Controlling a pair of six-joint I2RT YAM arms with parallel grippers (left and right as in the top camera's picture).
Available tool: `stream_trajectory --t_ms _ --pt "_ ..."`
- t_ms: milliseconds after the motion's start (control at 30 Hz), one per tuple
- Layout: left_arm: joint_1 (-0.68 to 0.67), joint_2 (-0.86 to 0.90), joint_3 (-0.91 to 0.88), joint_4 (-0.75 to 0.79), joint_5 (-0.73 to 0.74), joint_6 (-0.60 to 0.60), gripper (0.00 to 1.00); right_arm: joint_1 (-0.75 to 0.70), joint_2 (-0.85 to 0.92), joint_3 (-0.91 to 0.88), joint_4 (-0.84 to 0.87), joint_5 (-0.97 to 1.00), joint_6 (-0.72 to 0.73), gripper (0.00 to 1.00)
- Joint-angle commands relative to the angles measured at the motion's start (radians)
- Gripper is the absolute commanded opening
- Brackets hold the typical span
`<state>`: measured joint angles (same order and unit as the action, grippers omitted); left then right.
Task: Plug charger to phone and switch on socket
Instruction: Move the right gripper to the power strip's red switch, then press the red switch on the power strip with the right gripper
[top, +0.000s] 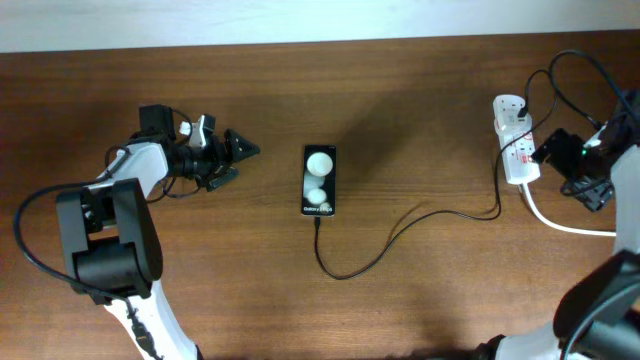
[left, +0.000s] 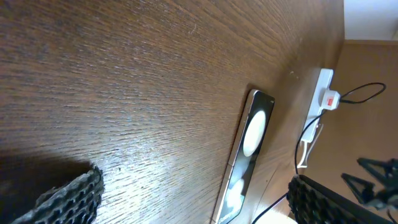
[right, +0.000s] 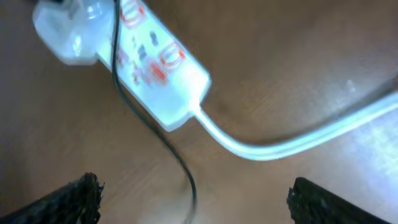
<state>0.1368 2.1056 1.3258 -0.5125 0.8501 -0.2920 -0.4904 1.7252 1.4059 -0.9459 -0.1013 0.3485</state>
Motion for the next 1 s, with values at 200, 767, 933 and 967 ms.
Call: stream_trajectory --t_ms 200,767,933,967 --pt "0.001 0.019 -0.013 -0.005 -0.100 0.008 0.99 -0.008 0.233 -0.005 0.320 0.026 0.028 0.99" --pt "0.001 0.019 -0.013 -0.005 -0.100 0.008 0.99 -0.006 0.358 -0.005 0.432 0.056 0.053 0.99" --pt "0.001 0.019 -0.013 -0.005 -0.100 0.008 0.99 -0.006 0.358 -0.005 0.509 0.057 0.053 0.98" --pt "0.001 0.019 -0.013 -0.005 -0.100 0.008 0.99 -0.006 0.358 -0.005 0.530 0.057 0.053 0.99"
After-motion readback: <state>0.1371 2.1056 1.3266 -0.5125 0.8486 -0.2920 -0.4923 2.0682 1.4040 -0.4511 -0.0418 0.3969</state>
